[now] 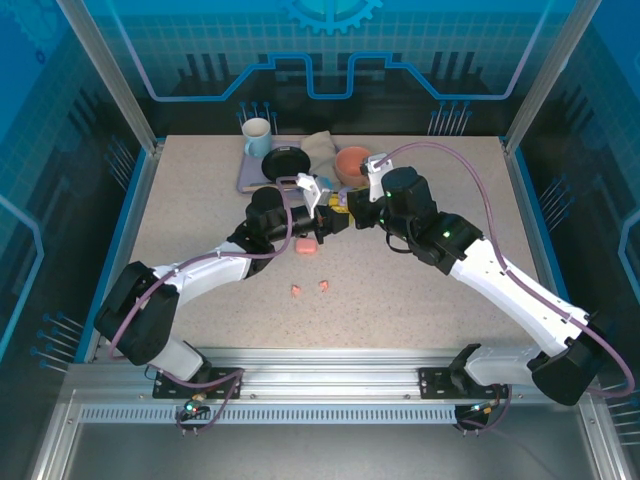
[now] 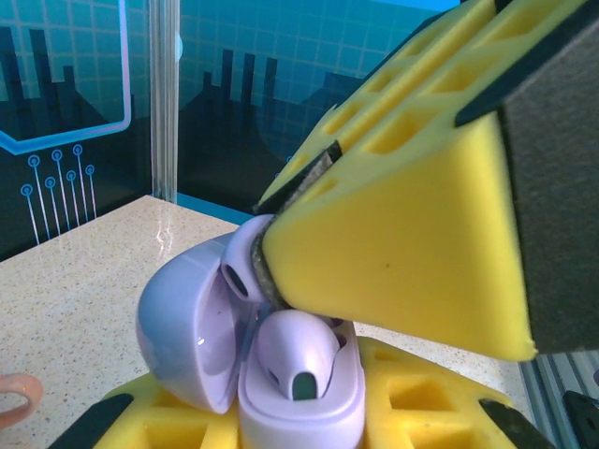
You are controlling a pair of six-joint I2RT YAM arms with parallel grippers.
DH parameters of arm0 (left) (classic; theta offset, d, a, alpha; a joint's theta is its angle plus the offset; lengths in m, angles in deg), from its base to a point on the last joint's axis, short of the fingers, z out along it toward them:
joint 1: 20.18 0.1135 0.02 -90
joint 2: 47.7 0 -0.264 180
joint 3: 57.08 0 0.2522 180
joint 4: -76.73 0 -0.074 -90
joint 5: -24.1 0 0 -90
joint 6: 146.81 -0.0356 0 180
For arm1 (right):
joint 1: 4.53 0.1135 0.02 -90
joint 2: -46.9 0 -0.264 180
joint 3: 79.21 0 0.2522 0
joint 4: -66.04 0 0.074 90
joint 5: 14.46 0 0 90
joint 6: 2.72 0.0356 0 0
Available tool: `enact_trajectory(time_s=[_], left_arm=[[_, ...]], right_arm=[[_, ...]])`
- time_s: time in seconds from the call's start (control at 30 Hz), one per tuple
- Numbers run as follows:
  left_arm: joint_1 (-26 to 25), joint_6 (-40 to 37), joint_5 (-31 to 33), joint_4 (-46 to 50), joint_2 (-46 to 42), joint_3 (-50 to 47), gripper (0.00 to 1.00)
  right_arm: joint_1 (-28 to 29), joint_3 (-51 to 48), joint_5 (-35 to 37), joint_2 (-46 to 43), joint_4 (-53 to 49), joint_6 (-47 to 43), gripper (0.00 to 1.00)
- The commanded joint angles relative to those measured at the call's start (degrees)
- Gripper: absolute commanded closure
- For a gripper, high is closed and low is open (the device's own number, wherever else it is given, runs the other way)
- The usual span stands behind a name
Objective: Insert wireless bluetooth earbuds into charging case
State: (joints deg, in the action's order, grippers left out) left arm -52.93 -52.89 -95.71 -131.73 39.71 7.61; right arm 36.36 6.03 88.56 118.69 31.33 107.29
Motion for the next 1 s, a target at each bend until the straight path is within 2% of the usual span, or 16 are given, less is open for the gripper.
enact_trajectory(time_s=[0.0, 0.1, 0.27, 0.67, 0.97], left_arm=[[-0.5, -1.3, -0.4, -3.4, -1.6, 2.4, 1.0], [-0.5, -1.2, -0.3, -3.5, -1.7, 2.3, 1.0], [-0.4, -1.1, -0.4, -3.5, -1.8, 2.1, 1.0], [-0.5, -0.7, -0.6, -4.2, -1.6, 0.9, 1.0], [-0.4, -0.5, -0.3, -5.0, -1.7, -0.2, 1.0]], right_arm=[[1.9, -1.3, -3.7, 0.3, -1.1, -0.4, 0.86], [1.5, -1.1, -3.3, 0.5, -1.6, 0.0, 0.85], [0.8, -0.6, -2.3, 1.2, -2.8, 1.4, 0.74], [-2.6, 0.3, -5.1, 0.4, -2.2, 6.2, 0.67], [-4.4, 2.0, -9.2, 0.0, -1.3, 9.6, 0.5]])
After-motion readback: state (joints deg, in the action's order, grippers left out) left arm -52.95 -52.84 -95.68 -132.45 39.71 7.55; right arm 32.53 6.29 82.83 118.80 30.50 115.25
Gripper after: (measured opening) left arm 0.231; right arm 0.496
